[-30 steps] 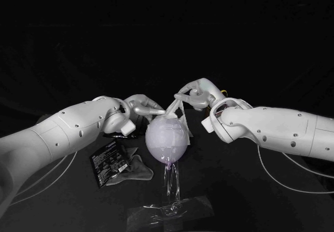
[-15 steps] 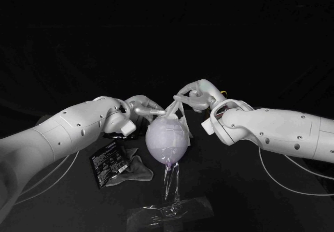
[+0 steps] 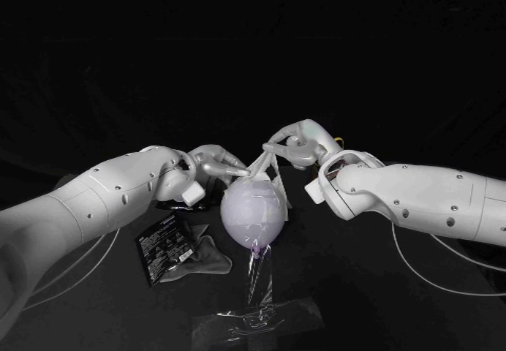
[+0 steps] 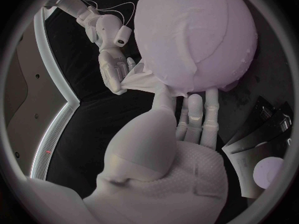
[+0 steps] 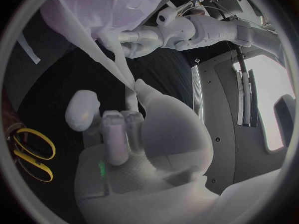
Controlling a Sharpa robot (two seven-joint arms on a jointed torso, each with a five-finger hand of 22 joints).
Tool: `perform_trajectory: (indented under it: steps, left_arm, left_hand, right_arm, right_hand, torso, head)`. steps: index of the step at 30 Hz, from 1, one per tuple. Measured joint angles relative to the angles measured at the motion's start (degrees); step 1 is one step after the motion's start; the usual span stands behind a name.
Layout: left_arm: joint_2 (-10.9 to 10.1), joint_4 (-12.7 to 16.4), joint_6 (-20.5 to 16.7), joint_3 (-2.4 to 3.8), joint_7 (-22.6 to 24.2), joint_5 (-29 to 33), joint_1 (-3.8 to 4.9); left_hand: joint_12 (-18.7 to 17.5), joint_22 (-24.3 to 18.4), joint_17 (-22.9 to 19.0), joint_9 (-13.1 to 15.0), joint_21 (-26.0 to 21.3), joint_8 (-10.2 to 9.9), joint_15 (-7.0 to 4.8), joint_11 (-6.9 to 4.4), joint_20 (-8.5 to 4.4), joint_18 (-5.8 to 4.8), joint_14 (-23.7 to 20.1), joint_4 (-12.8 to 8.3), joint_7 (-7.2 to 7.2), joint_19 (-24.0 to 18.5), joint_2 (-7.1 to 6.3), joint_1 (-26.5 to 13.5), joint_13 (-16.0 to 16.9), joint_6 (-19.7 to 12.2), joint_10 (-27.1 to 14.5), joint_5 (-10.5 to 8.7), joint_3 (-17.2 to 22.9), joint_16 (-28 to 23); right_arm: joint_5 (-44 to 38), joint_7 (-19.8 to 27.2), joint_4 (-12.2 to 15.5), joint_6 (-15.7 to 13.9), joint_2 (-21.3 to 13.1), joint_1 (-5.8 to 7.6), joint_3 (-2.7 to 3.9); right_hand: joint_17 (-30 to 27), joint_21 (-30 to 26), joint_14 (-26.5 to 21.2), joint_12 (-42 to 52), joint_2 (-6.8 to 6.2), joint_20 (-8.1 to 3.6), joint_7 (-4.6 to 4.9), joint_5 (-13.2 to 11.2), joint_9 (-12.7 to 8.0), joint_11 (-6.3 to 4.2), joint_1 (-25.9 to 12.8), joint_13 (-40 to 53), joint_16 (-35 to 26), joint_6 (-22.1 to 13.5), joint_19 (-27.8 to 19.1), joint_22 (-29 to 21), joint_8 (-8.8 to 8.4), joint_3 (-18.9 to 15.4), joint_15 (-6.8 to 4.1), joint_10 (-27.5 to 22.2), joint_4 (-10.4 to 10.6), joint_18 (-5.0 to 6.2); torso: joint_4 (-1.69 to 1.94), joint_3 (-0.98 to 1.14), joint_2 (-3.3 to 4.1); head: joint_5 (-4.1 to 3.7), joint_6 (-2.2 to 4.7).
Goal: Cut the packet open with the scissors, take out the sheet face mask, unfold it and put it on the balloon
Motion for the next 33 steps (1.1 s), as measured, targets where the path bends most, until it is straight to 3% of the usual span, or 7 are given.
perform_trajectory:
  steps: [4, 9, 12, 23, 28, 33]
  left_arm:
    - [-0.17, -0.14, -0.16, 0.01, 0.44, 0.77, -0.03]
    - [-0.61, -0.15, -0.45, 0.01, 0.90, 1.58, -0.08]
    - [-0.92, 0.01, -0.63, 0.01, 1.13, 1.99, -0.09]
    - [-2.34, 2.07, -1.47, 0.24, 1.61, 3.08, 0.01]
    - [-3.23, 3.81, -1.76, 0.38, 1.60, 3.36, 0.56]
    - [-4.87, 6.28, -1.84, 0.50, 1.29, 3.42, 1.84]
  left_hand:
    - [0.44, 0.75, -0.19, 2.16, 1.29, 2.20, -1.04, -0.46, -0.43, 0.57, 1.05, -1.41, -0.31, 0.43, -1.70, 1.19, -0.04, 0.97, 3.26, 0.00, 1.10, 1.16]
    - [1.61, 1.74, -0.26, 4.36, 2.63, 3.60, -1.70, -1.36, -0.86, 0.58, 2.80, -1.87, -0.34, 0.86, -1.84, 1.05, -0.19, 0.31, 6.66, 0.00, 1.56, 2.73]
    - [3.66, 2.47, 2.98, 5.55, 3.56, 4.43, -2.58, -2.50, -1.34, 0.59, 6.97, -2.03, -0.23, 1.35, -1.84, 1.05, 0.51, -0.21, 9.17, 0.00, 1.72, 2.99]
    - [7.07, 3.27, 7.25, 7.22, 4.57, 5.09, -4.74, -4.72, -1.88, 0.61, 12.07, -2.19, -0.41, 1.88, -1.84, 1.05, 1.66, -0.80, 12.65, 0.00, 1.56, 3.21]
    - [7.44, 3.64, 9.50, 7.79, 5.22, 5.09, -5.84, -5.87, -2.59, 0.61, 15.14, -1.93, -0.60, 2.34, -1.98, 0.91, 1.48, -1.00, 15.04, 0.00, 1.31, 3.35]
    - [5.69, 3.93, 12.03, 8.28, 5.56, 5.09, -6.83, -6.80, -3.30, 0.60, 18.52, -1.14, -0.60, 2.85, -1.98, 0.91, 0.13, -1.00, 18.00, 0.00, 0.51, 3.39]
  right_arm:
    - [0.00, 0.01, -0.39, -0.03, -0.03, 0.03, 0.00]
    - [-0.01, 0.01, -1.05, -0.06, -0.05, 0.07, 0.00]
    - [-0.01, -0.01, -1.61, -0.06, 0.02, 0.09, 0.00]
    - [-0.03, -0.38, -3.21, 0.11, 1.05, 0.14, -0.01]
    - [-0.12, -0.75, -4.01, 0.20, 1.44, 0.15, -0.03]
    - [-0.23, -1.06, -4.58, 0.21, 1.55, 0.15, -0.05]
  right_hand:
    - [0.00, 0.00, 0.00, -0.04, -0.01, 0.00, 0.00, -0.01, 0.00, 0.00, -0.01, 0.02, 0.03, 0.00, 0.00, 0.01, 0.00, 0.00, -0.01, 0.00, 0.00, 0.00]
    - [0.00, 0.24, 0.00, 0.16, -0.08, 0.21, 0.00, -0.02, 0.00, 0.01, -0.08, 0.02, 0.02, 0.00, 0.20, 0.01, 0.00, -0.01, 0.00, 0.00, 0.01, -0.01]
    - [-0.02, 0.24, 0.00, 0.16, -0.09, 0.22, 0.00, -0.03, 0.00, 0.01, -0.09, 0.02, 0.02, 0.00, 0.22, 0.00, 0.00, -0.01, 0.00, -0.01, 0.01, 0.00]
    - [-0.05, 0.24, -0.01, 0.16, -0.23, 0.23, 0.00, -0.14, 0.00, 0.01, -0.23, -0.03, -0.02, 0.00, 0.21, -0.04, 0.00, 0.16, 0.01, -0.01, -0.16, -0.01]
    - [-0.04, 0.23, -0.01, 0.15, -0.22, 0.23, 0.00, -0.14, 0.00, 0.02, -0.22, -0.02, -0.15, 0.00, 0.21, -0.03, 0.01, 0.16, 0.01, -0.02, -0.16, -0.01]
    - [0.00, 0.23, -0.02, 0.15, -0.21, 0.23, 0.00, -0.15, 0.00, 0.02, -0.22, 0.00, 0.01, 0.00, 0.21, -0.01, 0.01, 0.16, 0.02, -0.02, -0.16, -0.01]
  torso:
    - [-0.01, -0.01, 0.00]
    - [-0.02, 0.00, 0.00]
    - [-0.02, 0.00, 0.00]
    - [0.04, -0.01, -0.04]
    - [0.04, -0.02, -0.05]
    - [0.02, 0.01, -0.07]
  head:
    - [-0.04, 0.05]
    - [-0.13, 0.07]
    - [-0.16, 0.01]
    - [-0.25, -0.07]
    - [-0.25, -0.01]
    - [-0.16, 0.05]
